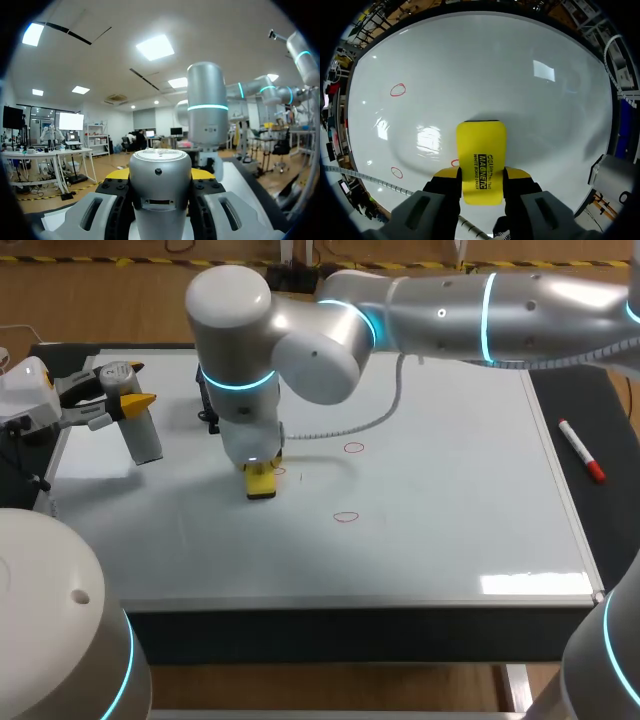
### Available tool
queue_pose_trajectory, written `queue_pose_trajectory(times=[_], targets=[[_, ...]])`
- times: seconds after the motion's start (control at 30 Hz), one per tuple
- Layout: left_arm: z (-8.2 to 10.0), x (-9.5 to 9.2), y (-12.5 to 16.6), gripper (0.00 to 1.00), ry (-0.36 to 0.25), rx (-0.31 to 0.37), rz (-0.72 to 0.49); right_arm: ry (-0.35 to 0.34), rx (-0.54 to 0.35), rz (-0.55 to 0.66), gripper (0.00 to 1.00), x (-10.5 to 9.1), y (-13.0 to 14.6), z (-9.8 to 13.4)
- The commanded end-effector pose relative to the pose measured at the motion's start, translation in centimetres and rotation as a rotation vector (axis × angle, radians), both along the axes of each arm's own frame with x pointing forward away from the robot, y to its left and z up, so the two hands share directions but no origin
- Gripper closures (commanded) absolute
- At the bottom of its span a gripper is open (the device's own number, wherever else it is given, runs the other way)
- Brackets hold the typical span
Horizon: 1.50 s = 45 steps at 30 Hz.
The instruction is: Pick up the inspection probe, press it on each red-marked spot on the whiteboard one by one, put down the probe, pick up the eraser, and wipe off all the red marks.
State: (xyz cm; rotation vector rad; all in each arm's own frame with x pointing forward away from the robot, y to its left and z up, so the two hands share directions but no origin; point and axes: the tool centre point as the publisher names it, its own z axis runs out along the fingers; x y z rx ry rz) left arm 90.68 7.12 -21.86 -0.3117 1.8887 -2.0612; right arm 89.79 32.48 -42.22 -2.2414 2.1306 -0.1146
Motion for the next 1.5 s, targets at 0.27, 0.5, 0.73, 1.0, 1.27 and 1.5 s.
queue_pose_trajectory(times=[0.27,0.5,0.73,1.0,1.27,1.5], targets=[[0.1,0.0,0.1,1.0,-0.001,-0.001,-0.001,-0.001,-0.004,-0.026,1.0,0.1,-2.0,-0.2],[0.1,0.0,0.1,1.0,-0.001,-0.001,-0.001,-0.005,-0.016,-0.046,1.0,0.3,-3.3,-0.2],[0.1,0.0,0.1,1.0,-0.001,-0.001,-0.001,-0.008,-0.029,-0.07,1.0,0.6,-4.7,-0.4],[0.1,0.0,0.1,1.0,-0.001,-0.001,-0.001,-0.016,-0.035,-0.087,1.0,0.8,-5.6,-0.1],[0.1,0.0,0.1,1.0,-0.001,-0.001,-0.001,-0.007,-0.029,-0.082,1.0,0.9,-5.8,0.6],[0.1,0.0,0.1,1.0,-0.001,-0.001,-0.001,0.02,0.012,-0.053,1.0,2.3,-6.9,3.1]])
